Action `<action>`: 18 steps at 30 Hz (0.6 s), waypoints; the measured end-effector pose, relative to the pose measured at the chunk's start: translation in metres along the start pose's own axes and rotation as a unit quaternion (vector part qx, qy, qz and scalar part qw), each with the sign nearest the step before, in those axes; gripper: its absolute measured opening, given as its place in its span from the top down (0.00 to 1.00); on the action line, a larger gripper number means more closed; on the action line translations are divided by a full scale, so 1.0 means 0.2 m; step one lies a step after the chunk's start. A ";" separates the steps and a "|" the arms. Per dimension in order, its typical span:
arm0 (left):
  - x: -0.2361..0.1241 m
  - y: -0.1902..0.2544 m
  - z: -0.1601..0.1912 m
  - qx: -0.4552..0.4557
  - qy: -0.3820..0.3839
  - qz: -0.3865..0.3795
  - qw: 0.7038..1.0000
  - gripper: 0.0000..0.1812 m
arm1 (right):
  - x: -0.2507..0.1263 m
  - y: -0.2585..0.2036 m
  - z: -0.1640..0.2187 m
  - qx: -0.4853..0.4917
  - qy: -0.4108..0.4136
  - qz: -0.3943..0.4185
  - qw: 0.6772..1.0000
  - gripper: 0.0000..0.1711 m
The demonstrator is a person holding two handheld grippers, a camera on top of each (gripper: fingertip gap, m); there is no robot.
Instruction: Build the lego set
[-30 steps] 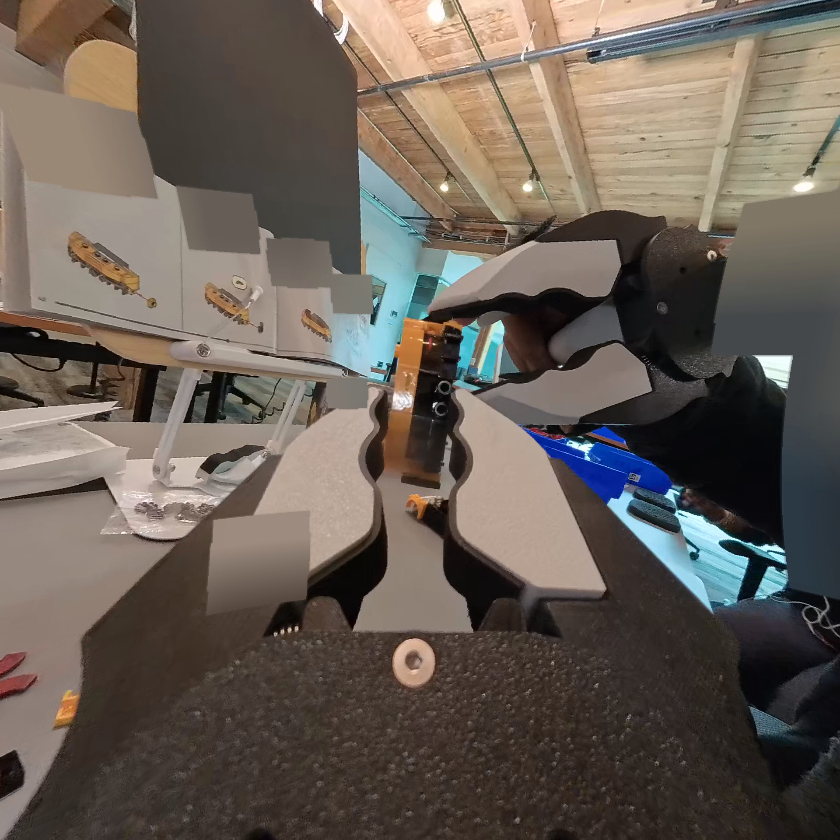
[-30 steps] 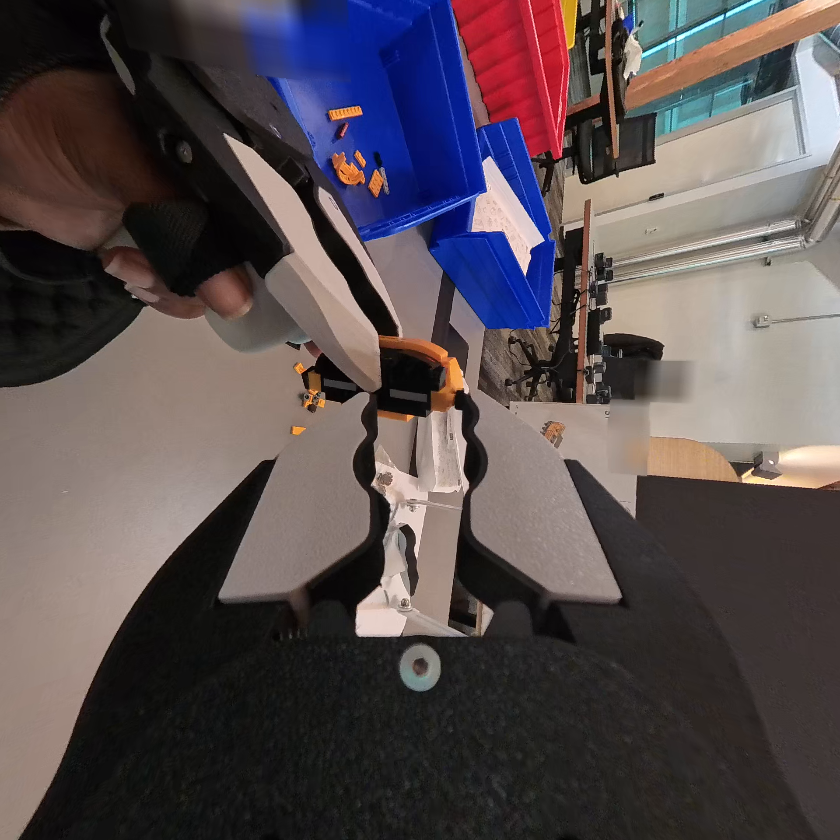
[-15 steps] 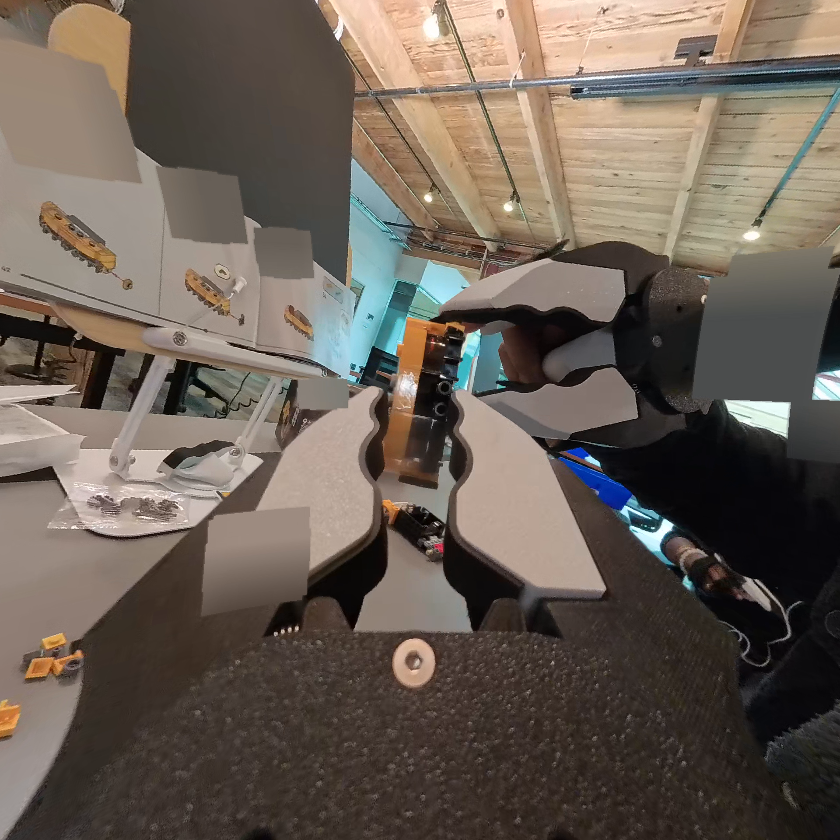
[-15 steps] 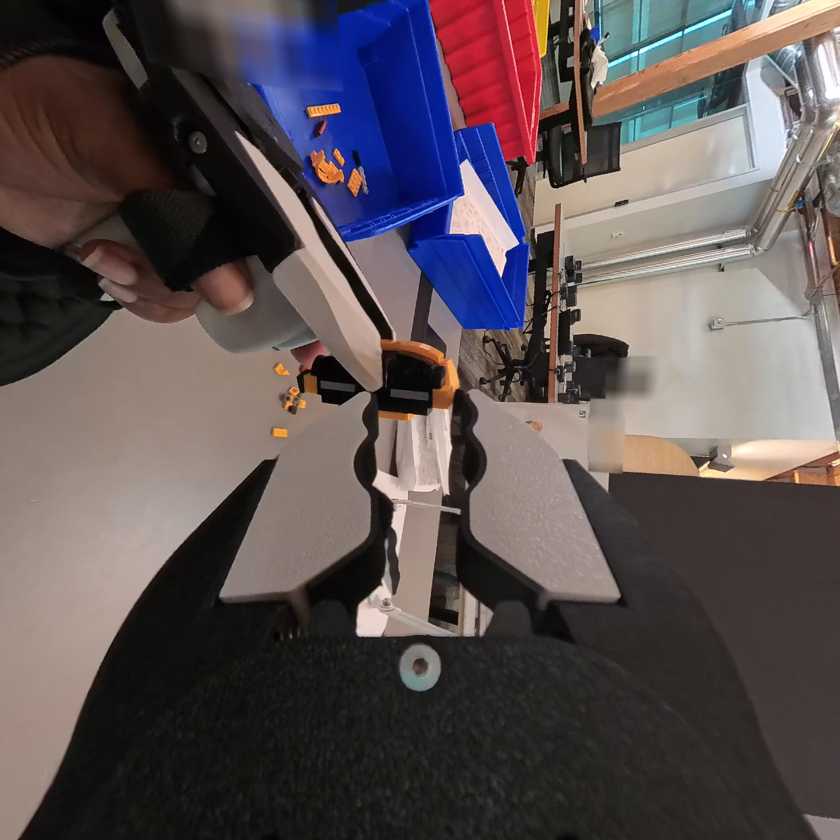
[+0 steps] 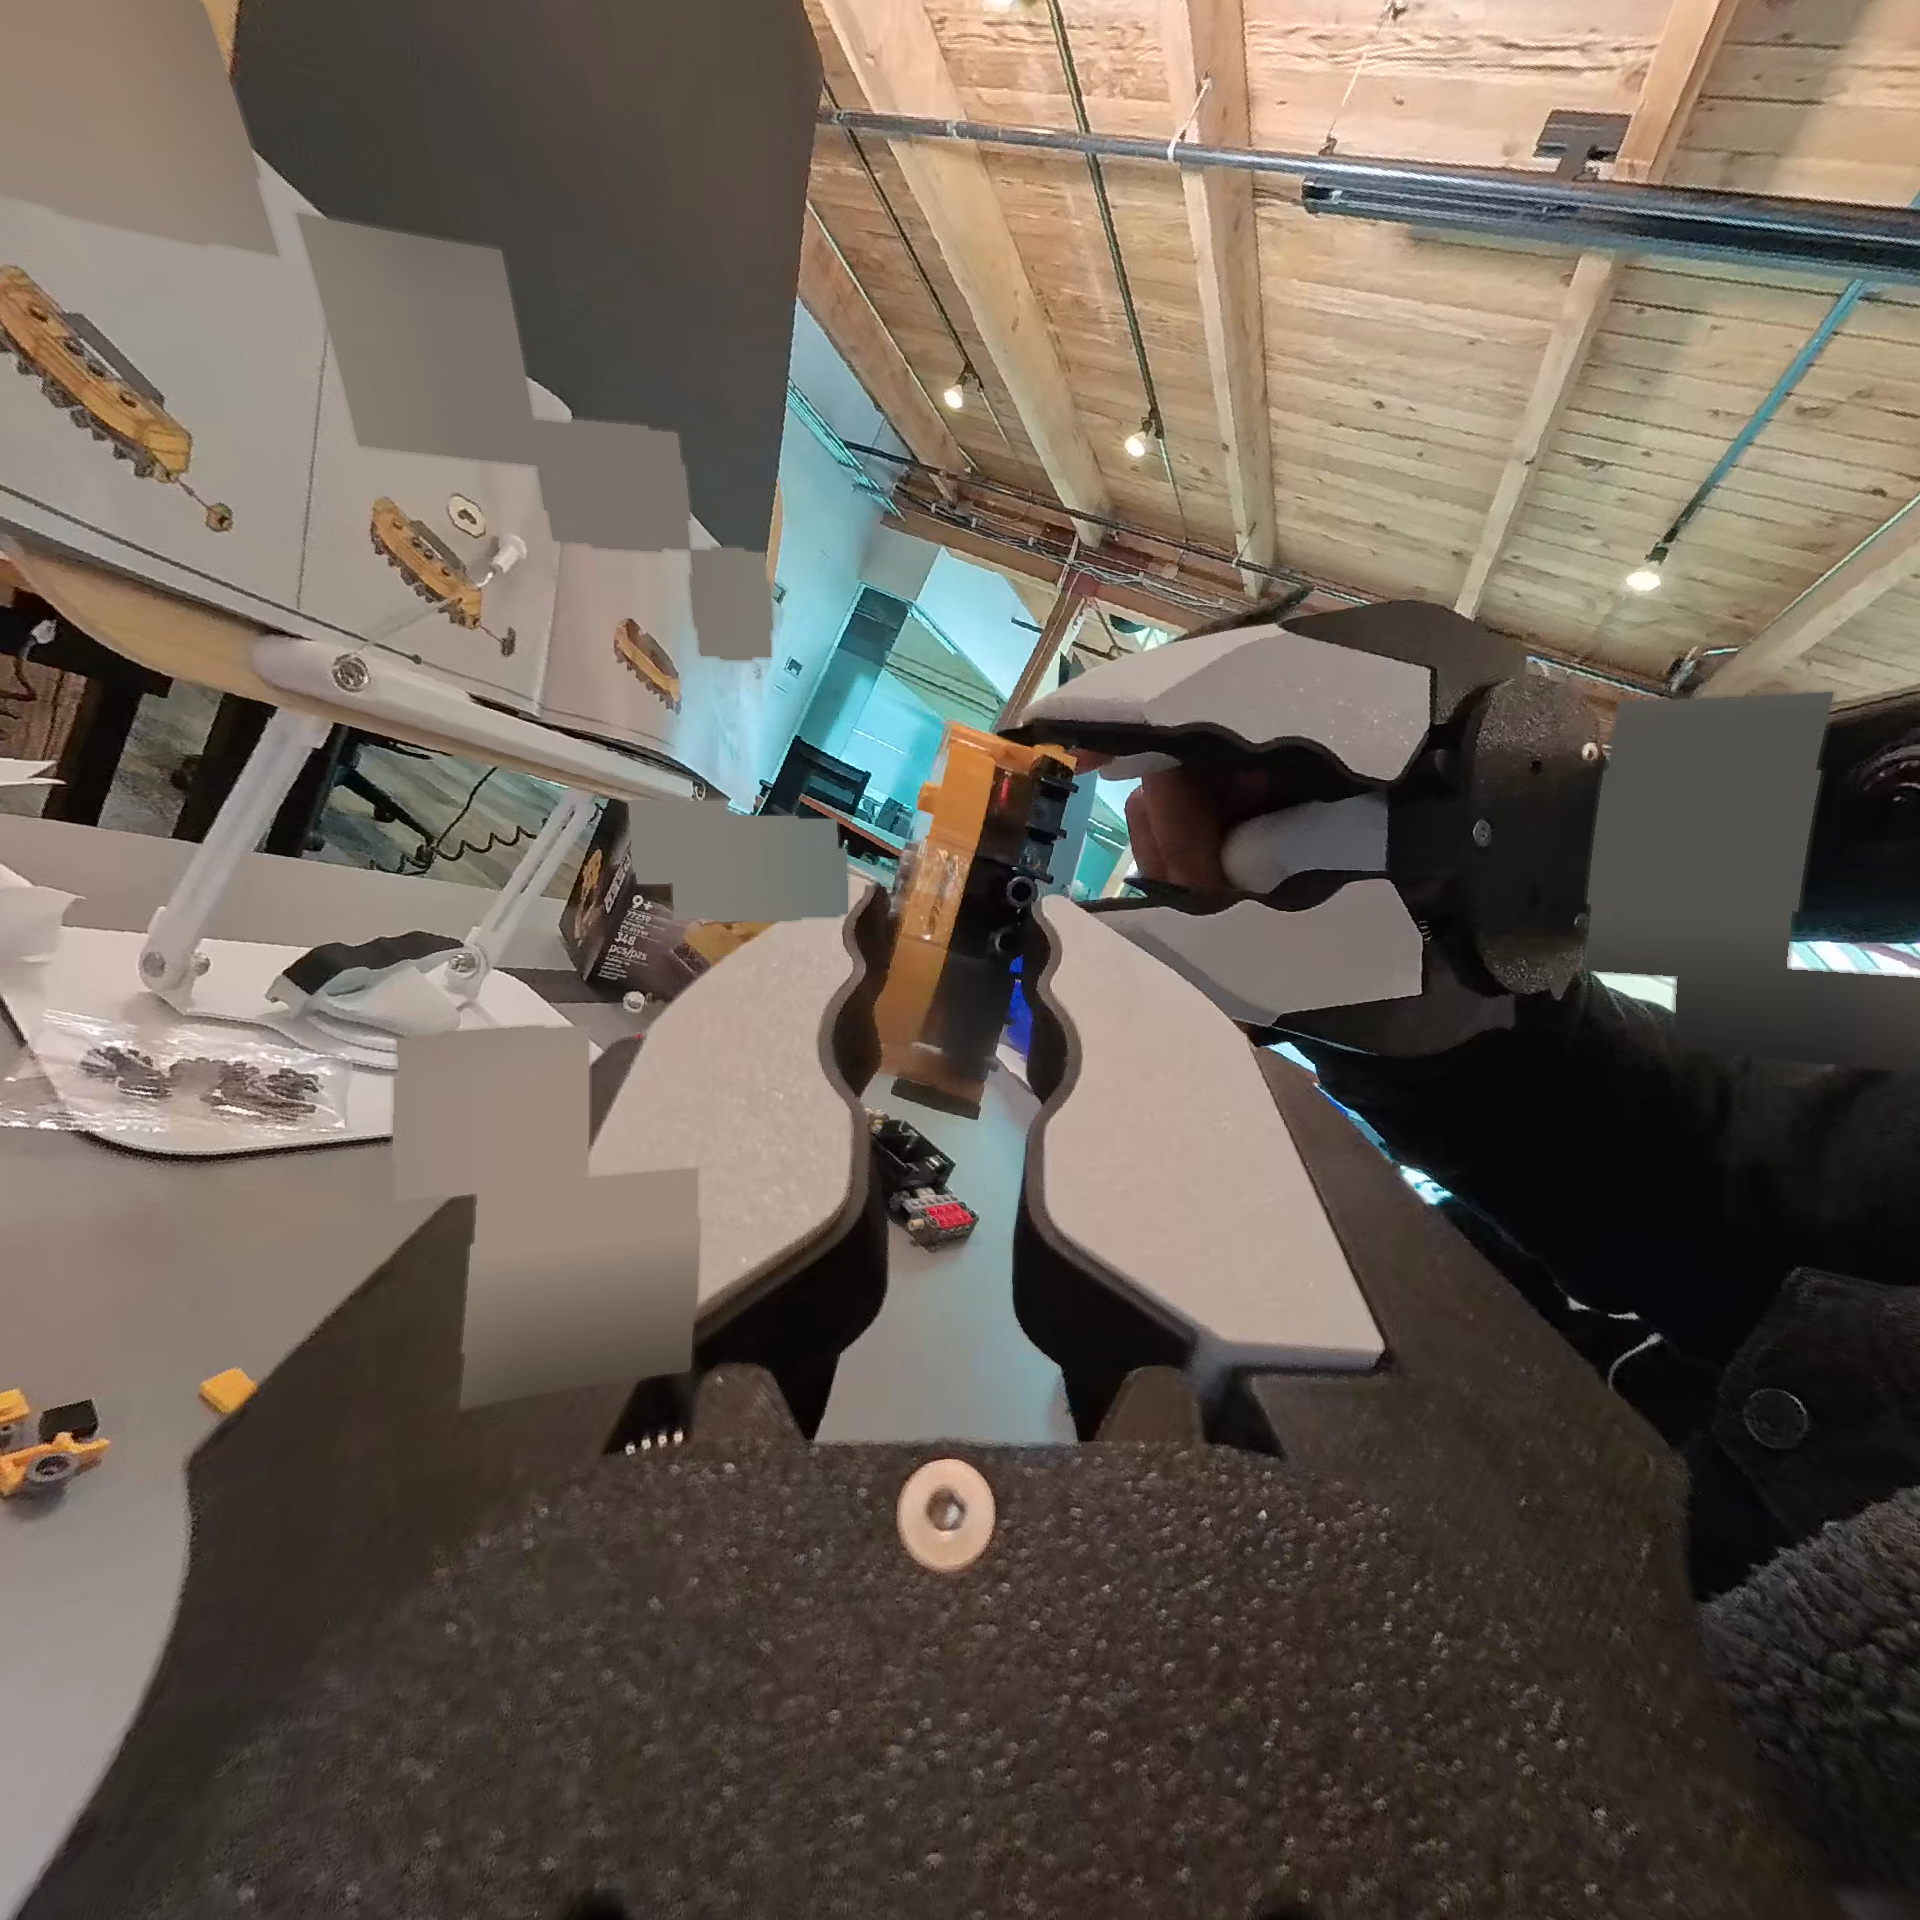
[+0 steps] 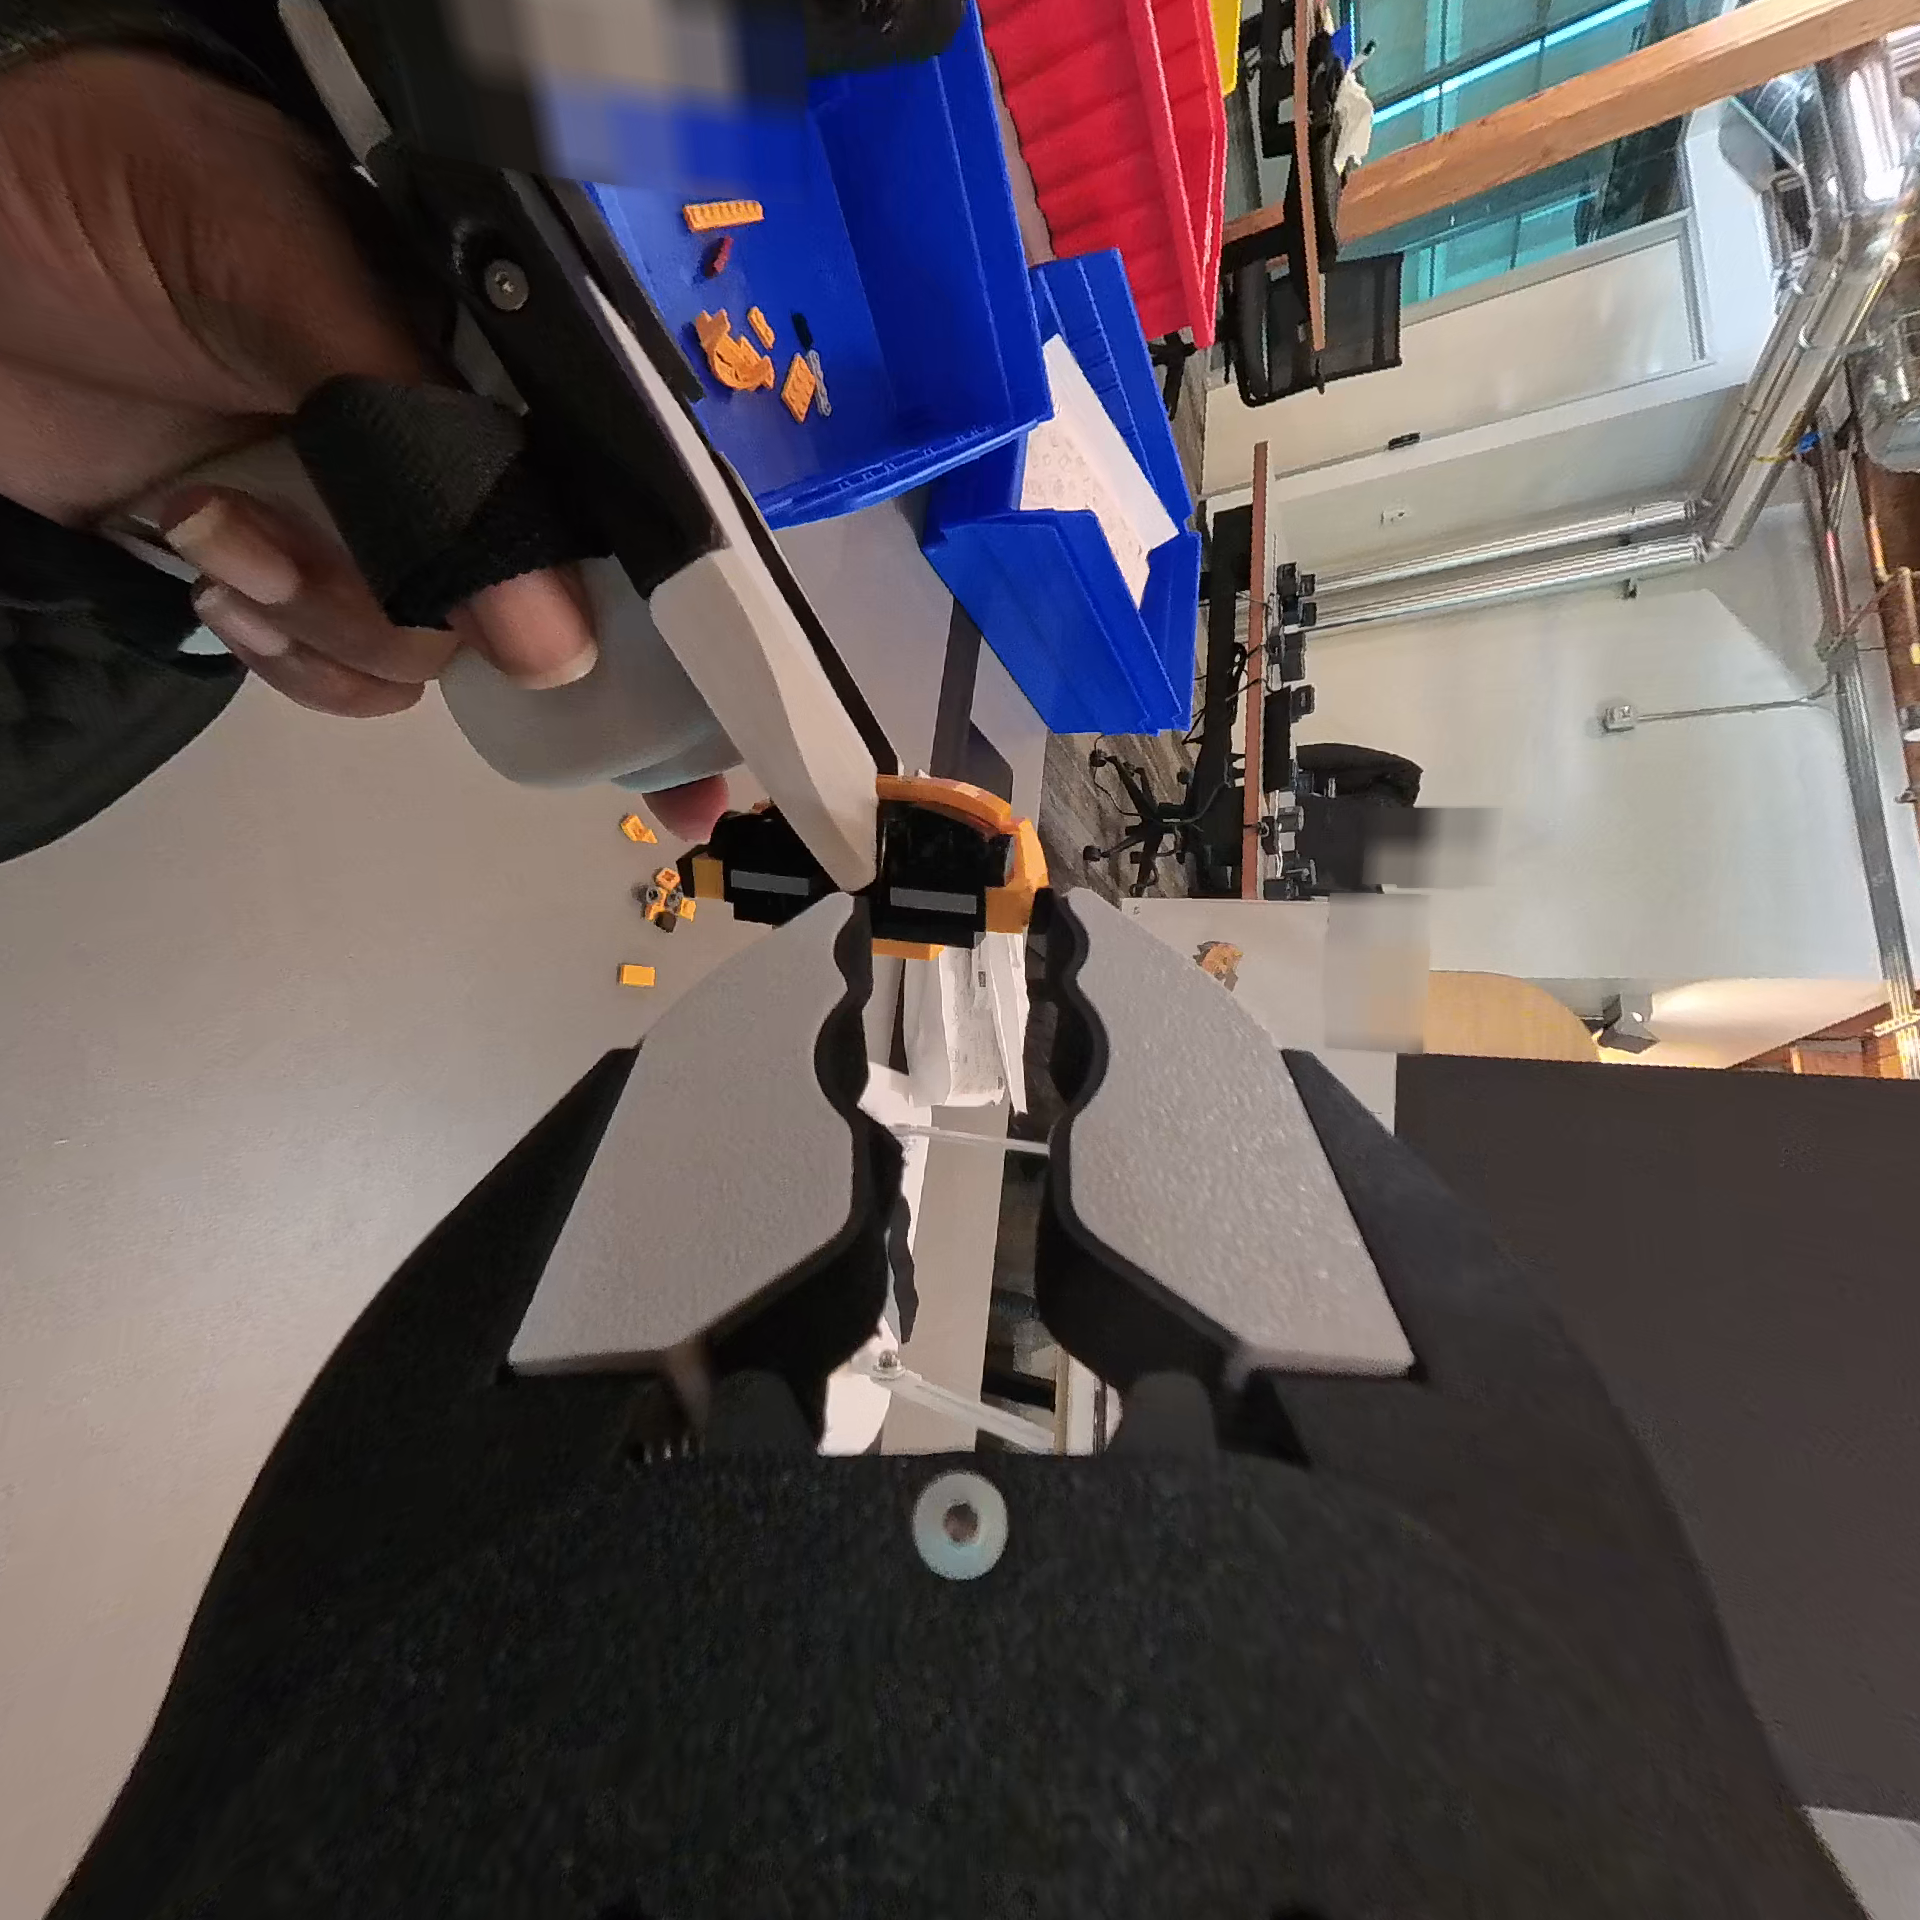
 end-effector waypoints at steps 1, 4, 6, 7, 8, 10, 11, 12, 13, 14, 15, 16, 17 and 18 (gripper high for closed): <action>0.00 0.00 0.00 -0.003 -0.005 0.000 1.000 0.86 | 0.00 -0.01 0.00 -0.003 -0.003 -0.001 1.000 0.81; 0.00 -0.01 0.01 -0.010 -0.013 0.001 1.000 0.86 | 0.01 -0.02 0.01 -0.004 -0.007 0.000 1.000 0.82; 0.00 -0.01 0.01 -0.014 -0.017 0.000 1.000 0.86 | 0.02 -0.04 0.01 -0.002 -0.011 -0.002 1.000 0.82; 0.00 -0.02 0.02 -0.016 -0.020 -0.001 1.000 0.86 | 0.02 -0.04 0.01 -0.003 -0.012 -0.001 1.000 0.83; 0.00 -0.02 0.02 -0.018 -0.022 -0.002 1.000 0.86 | 0.03 -0.05 0.02 -0.006 -0.014 0.000 1.000 0.83; 0.00 -0.02 0.02 -0.025 -0.026 -0.001 0.999 0.86 | 0.03 -0.06 0.01 -0.002 -0.016 0.001 1.000 0.84; 0.00 -0.02 0.02 -0.025 -0.027 -0.001 0.999 0.86 | 0.04 -0.07 0.01 0.000 -0.016 0.002 1.000 0.84; 0.00 -0.02 0.02 -0.024 -0.029 -0.001 0.999 0.86 | 0.04 -0.07 0.01 0.000 -0.016 0.004 1.000 0.84; 0.00 -0.02 0.02 -0.025 -0.029 -0.001 0.999 0.86 | 0.04 -0.08 0.01 0.001 -0.015 0.005 1.000 0.84; 0.00 -0.03 0.02 -0.029 -0.030 -0.002 0.999 0.86 | 0.04 -0.09 0.01 0.003 -0.017 0.006 1.000 0.84; 0.00 -0.03 0.03 -0.032 -0.031 -0.003 0.999 0.87 | 0.05 -0.09 0.01 0.002 -0.018 0.008 1.000 0.84; 0.00 -0.03 0.03 -0.032 -0.033 -0.004 0.999 0.87 | 0.06 -0.10 0.01 0.002 -0.019 0.009 1.000 0.84; 0.00 -0.03 0.03 -0.030 -0.033 -0.005 0.999 0.87 | 0.06 -0.10 0.02 0.004 -0.019 0.011 1.000 0.84; 0.00 -0.03 0.03 -0.029 -0.034 -0.005 0.999 0.87 | 0.06 -0.10 0.02 0.005 -0.020 0.011 1.000 0.84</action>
Point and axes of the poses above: each gripper's, where its closed fingertips meet, x out along the fingers, z out of its underside, y = z × x across the jaws, the point moved 6 cm from there along -x, back along the fingers, and after that the axes turned 2 degrees about -x, right-handed, at the moved point
